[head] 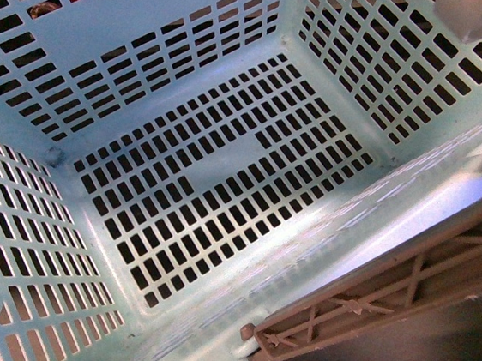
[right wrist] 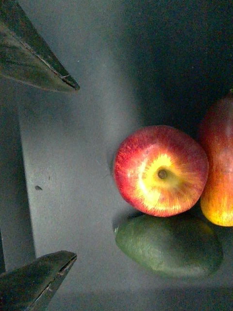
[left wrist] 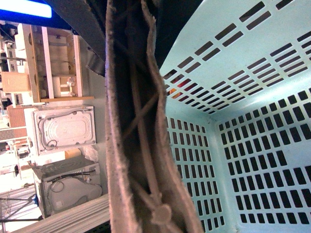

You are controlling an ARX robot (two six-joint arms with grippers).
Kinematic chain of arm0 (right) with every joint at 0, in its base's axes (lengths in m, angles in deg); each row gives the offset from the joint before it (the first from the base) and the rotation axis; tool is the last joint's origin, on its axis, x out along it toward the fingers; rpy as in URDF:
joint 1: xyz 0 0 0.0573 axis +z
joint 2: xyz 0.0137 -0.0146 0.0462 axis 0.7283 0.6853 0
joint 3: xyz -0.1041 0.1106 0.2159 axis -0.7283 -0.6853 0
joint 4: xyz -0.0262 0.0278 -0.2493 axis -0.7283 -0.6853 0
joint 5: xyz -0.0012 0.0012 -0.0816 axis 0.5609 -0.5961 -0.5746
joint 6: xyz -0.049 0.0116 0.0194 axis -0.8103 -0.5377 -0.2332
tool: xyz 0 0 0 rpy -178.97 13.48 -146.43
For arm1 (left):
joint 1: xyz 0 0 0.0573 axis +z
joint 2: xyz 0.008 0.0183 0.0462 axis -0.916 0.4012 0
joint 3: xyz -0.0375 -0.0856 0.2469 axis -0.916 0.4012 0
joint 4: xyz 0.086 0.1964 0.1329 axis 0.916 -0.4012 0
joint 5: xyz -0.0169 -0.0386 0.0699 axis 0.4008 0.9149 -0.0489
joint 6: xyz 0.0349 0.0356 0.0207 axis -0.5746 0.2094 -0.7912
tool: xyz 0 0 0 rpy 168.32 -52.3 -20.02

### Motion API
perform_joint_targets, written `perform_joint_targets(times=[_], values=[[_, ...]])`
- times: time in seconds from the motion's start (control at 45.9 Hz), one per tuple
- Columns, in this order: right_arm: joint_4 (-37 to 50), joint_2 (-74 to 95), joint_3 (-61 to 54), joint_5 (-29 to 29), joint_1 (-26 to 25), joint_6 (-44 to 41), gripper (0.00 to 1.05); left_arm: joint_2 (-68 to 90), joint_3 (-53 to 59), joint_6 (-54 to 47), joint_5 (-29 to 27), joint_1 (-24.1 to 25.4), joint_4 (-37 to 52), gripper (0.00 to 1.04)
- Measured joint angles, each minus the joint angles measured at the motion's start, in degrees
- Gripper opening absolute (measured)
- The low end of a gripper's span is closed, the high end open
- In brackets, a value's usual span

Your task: Pick apple with right arm and hold basket with left

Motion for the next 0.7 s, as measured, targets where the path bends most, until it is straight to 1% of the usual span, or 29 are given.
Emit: perform_joint_targets(times=[0.109, 0.283, 0.697], values=[[-0.04, 5.53, 3.65, -0.98, 0.94, 1.27, 0.96, 0.00, 0.00, -0.07, 0.02, 0.00, 0.00, 0.09], [-0.90, 10.08, 7.54, -1.51, 0.98, 2.75, 0.96, 0.00, 0.00, -0.07, 0.00, 0.00, 0.00, 0.09], [-3.13, 15.12, 13.70, -1.29, 0.07, 4.52, 0.96, 0.00, 0.00, -0.07, 0.02, -0.02, 0.00, 0.09]])
